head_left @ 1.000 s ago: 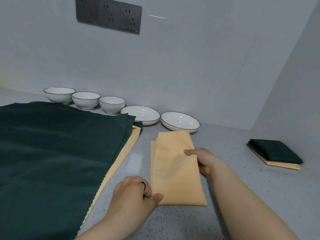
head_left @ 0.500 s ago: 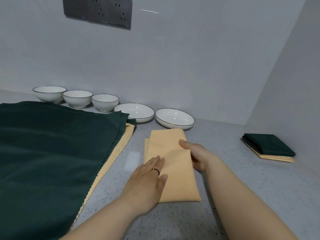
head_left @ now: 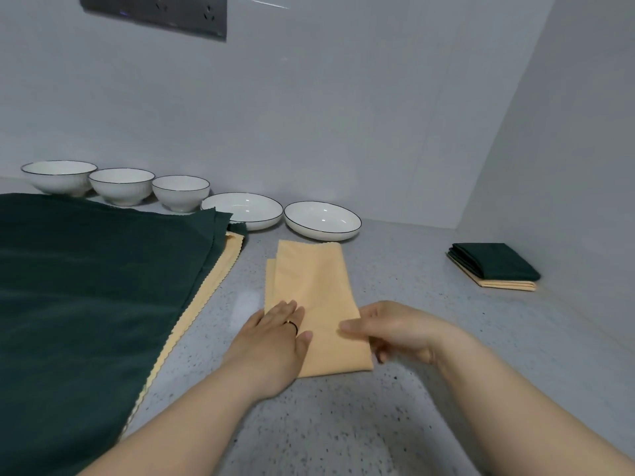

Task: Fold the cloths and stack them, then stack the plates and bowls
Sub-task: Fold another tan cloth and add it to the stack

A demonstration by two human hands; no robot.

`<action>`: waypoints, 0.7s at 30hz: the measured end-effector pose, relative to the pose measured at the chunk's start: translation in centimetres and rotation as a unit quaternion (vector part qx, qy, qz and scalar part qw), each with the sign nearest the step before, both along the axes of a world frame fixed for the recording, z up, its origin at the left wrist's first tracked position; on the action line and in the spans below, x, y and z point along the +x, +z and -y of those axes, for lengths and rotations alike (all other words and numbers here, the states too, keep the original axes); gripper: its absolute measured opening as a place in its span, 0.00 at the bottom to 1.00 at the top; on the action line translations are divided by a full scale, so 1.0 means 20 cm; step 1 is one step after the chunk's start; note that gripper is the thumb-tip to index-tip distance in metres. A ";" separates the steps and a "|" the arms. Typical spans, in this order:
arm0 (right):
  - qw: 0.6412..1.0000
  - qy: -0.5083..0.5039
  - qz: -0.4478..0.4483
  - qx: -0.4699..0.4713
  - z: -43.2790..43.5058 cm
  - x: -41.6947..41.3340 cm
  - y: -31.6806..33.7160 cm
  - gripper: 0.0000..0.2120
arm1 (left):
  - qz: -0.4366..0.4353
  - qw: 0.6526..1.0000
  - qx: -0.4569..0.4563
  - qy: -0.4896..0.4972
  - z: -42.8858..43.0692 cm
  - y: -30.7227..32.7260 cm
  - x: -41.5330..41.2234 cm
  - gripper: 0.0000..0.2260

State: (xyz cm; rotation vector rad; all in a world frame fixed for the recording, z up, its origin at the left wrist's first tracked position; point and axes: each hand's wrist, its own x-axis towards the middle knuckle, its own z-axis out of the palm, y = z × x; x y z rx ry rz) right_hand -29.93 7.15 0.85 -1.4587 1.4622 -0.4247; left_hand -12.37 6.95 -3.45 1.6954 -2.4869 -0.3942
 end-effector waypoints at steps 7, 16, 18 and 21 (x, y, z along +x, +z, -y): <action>0.989 -0.121 -0.005 -0.088 -0.11 0.00 -0.09 0.11 | 0.006 1.000 -0.007 -0.001 -0.01 0.00 0.00 0.23; 0.960 -0.243 -0.003 -0.140 0.21 0.09 -0.05 0.09 | -0.063 0.998 0.004 -0.008 0.00 0.00 0.02 0.23; 0.952 -0.261 -0.028 -0.160 0.26 0.10 -0.10 0.08 | -0.184 0.982 0.017 0.027 0.00 0.00 0.03 0.21; 0.954 -0.256 -0.013 -0.153 0.27 0.08 -0.13 0.11 | -0.389 0.910 0.025 0.140 0.09 0.05 0.05 0.17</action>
